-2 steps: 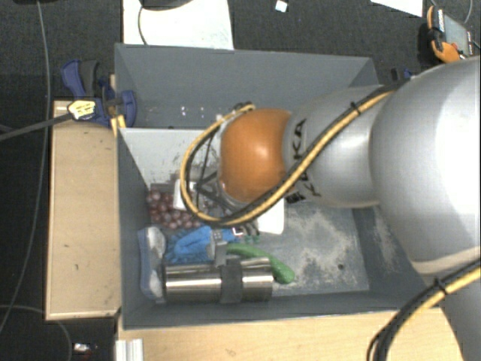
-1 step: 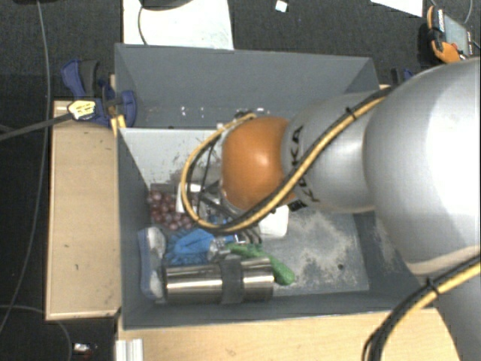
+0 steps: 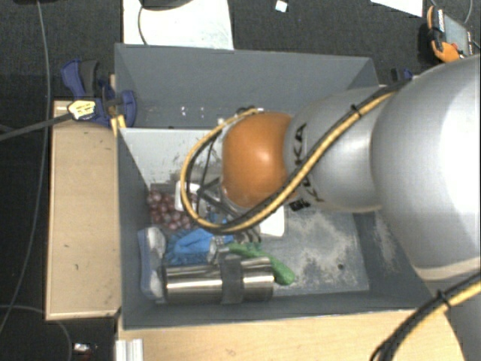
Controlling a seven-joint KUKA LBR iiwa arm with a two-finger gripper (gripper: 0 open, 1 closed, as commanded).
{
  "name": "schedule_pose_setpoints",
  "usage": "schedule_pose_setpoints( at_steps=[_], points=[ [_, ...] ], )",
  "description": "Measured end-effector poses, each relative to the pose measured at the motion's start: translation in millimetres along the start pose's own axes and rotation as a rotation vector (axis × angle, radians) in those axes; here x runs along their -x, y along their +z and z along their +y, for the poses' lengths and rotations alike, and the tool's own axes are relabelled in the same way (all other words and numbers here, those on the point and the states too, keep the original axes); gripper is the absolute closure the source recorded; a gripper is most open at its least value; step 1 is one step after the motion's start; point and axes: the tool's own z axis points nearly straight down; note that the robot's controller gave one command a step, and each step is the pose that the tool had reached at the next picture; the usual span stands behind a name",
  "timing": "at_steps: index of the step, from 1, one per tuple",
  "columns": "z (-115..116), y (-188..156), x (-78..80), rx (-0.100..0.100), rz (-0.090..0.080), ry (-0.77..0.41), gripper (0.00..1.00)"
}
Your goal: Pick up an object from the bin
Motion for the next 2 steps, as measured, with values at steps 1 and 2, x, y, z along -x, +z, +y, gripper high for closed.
schedule_pose_setpoints(
  at_steps=[1,2],
  points=[
    [0.9,24.7,4.5,0.003,-0.013,0.016,0.0],
    [8.7,22.4,0.5,0.006,-0.033,-0.014,1.0]
  ],
)
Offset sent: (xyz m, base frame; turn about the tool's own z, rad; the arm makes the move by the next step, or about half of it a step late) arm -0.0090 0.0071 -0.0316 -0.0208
